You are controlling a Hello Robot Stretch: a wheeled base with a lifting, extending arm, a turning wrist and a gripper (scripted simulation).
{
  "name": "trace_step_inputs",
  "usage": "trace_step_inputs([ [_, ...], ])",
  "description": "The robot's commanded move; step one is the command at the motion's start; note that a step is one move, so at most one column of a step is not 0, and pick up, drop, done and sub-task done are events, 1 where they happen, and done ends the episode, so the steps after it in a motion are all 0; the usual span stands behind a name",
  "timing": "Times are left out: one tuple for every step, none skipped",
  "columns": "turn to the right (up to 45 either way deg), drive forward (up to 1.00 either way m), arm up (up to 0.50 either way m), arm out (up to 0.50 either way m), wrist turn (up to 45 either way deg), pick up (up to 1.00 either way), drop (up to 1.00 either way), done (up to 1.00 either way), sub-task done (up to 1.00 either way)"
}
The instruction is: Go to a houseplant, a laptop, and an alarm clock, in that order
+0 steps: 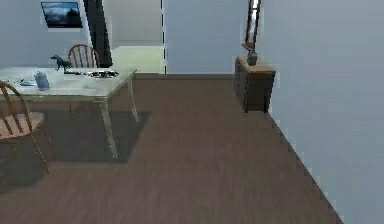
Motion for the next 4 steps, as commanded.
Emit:
trace_step_inputs([
  [0.0,0.25,0.00,0.00,0.0,0.00,0.00,0.00,0.00],
  [-3.0,0.00,0.00,0.00,0.0,0.00,0.00,0.00,0.00],
  [0.0,1.00,0.00,0.00,0.0,0.00,0.00,0.00,0.00],
  [0.0,1.00,0.00,0.00,0.0,0.00,0.00,0.00,0.00],
])
